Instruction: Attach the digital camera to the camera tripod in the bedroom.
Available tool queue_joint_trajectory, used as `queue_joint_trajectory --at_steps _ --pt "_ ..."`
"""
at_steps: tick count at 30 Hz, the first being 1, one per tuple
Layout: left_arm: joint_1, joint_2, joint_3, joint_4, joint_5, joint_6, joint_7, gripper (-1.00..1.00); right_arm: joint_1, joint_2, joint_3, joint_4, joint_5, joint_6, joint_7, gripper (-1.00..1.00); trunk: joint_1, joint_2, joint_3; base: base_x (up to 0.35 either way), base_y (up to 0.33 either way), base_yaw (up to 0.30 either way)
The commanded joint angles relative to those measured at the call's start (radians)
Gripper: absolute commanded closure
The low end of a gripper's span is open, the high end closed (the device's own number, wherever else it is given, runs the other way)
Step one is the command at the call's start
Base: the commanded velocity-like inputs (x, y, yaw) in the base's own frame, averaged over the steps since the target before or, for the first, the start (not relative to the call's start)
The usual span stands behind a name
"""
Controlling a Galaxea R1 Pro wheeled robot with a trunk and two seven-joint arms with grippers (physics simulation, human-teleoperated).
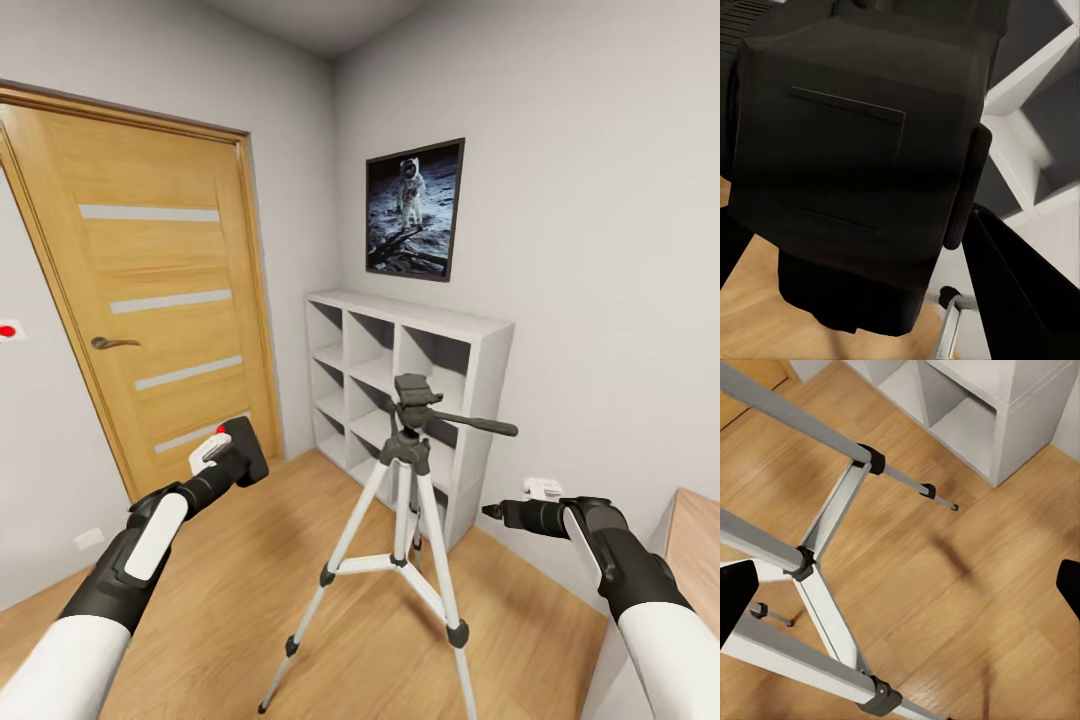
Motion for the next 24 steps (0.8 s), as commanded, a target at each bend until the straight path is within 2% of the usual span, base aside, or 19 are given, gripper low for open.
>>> queue_joint_trajectory --at_steps 1,6,13,24 --pt "0.000 -0.005 0.000 0.000 0.009 0.004 0.005 1.00 0.000 0.000 -0.002 -0.001 -0.004 0.006 0.001 -1.00 0.000 -0.001 0.000 0.000 -0.066 0.015" --pt "0.000 -0.018 0.000 0.002 0.008 0.004 0.004 1.00 0.000 0.000 -0.002 -0.001 -0.004 0.005 -0.001 -1.00 0.000 -0.001 0.000 0.000 -0.174 0.007" --pt "0.000 -0.020 0.000 0.002 0.008 0.004 0.005 1.00 0.000 0.002 -0.002 -0.001 -0.005 0.004 -0.001 -1.00 0.000 -0.001 0.000 0.000 -0.224 0.001" --pt "0.000 -0.020 0.002 0.002 0.008 0.001 0.009 1.00 0.000 0.008 0.000 0.000 -0.005 0.003 0.003 -1.00 0.000 -0.001 0.000 0.000 -0.034 0.000"
